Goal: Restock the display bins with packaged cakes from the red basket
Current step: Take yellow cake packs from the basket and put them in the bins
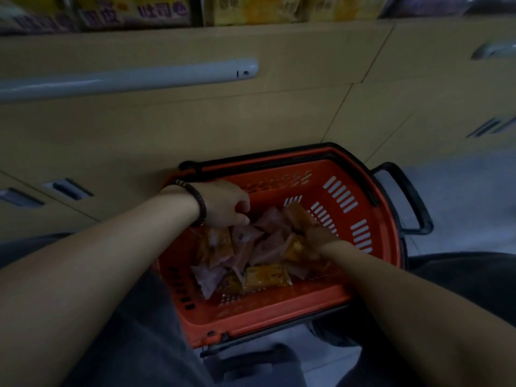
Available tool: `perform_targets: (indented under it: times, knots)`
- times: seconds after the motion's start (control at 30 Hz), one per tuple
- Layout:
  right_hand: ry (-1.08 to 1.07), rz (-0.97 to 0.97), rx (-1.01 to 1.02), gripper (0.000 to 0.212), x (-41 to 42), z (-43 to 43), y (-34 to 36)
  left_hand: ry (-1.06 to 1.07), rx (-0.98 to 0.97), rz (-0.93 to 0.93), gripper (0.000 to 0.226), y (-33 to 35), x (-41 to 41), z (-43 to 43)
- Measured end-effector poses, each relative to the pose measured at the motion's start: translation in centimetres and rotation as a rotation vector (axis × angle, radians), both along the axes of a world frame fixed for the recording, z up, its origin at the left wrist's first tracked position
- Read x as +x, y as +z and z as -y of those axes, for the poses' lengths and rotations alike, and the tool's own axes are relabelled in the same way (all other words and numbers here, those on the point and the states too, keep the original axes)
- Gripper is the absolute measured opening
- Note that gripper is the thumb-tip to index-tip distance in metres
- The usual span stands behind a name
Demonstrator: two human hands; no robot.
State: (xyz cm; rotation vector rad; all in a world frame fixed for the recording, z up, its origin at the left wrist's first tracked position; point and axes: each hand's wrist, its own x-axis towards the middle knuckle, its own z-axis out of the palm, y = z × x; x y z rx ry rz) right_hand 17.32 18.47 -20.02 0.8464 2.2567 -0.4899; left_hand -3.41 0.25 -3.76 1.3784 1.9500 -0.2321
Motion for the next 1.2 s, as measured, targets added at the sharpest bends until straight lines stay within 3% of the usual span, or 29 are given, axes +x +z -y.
perform_targets:
  times: [0.1,0.17,0.27,0.33,0.4,0.43,0.53,0.63,0.77,0.9,1.07,1.13,1.2]
  knots:
    - [-0.065,-0.049,-0.127,0.085,-0.1,-0.1,2.0,0.037,0.016,0.016,0.048,-0.1,0.0,0.2]
    - [-0.111,-0.065,-0.216,0.080,-0.8,-0.3,3.8,0.081,0.027,0.048,0.052,0.1,0.1,0.2]
    - [-0.195,-0.181,-0.414,0.056,-2.7,-0.3,7.5,0.181,0.055,0.166,0.069,0.6,0.7,0.1]
    - [-0.243,-0.298,-0.538,0.070,-3.8,0.1,10.5,0.259,0.126,0.252,0.077,1.0,1.6,-0.1]
    - [-0.266,-0.385,-0.620,0.090,-4.5,0.5,13.1,0.354,0.238,0.337,0.069,1.5,2.4,-0.3]
    - [-0.263,-0.416,-0.648,0.089,-4.6,0.7,14.2,0.401,0.302,0.370,0.063,1.8,2.6,-0.4]
    - [-0.271,-0.468,-0.801,0.057,-4.2,0.4,16.0,0.570,0.478,0.508,0.044,2.1,2.9,-0.4]
    - [-0.335,-0.457,-0.996,0.060,-3.1,-0.6,16.6,0.694,0.570,0.582,0.034,2.3,2.9,0.0]
    - [-0.397,-0.490,-1.060,0.069,-2.1,-1.5,18.4,0.872,0.680,0.789,0.021,3.2,2.7,0.4]
    - [-0.437,-0.669,-1.121,0.080,-1.5,-2.6,20.0,0.982,0.822,0.887,0.027,5.3,2.2,0.7]
    - [-0.484,-0.876,-1.030,0.088,-1.3,-3.6,23.1,1.084,0.987,1.044,0.038,8.1,1.0,1.8]
    - [-0.487,-0.969,-1.034,0.083,-1.2,-3.6,24.5,1.073,1.041,1.087,0.050,8.6,0.3,2.3]
    - [-0.484,-1.078,-0.992,0.063,-1.1,-3.2,26.2,1.062,1.071,1.135,0.062,9.0,0.1,2.5]
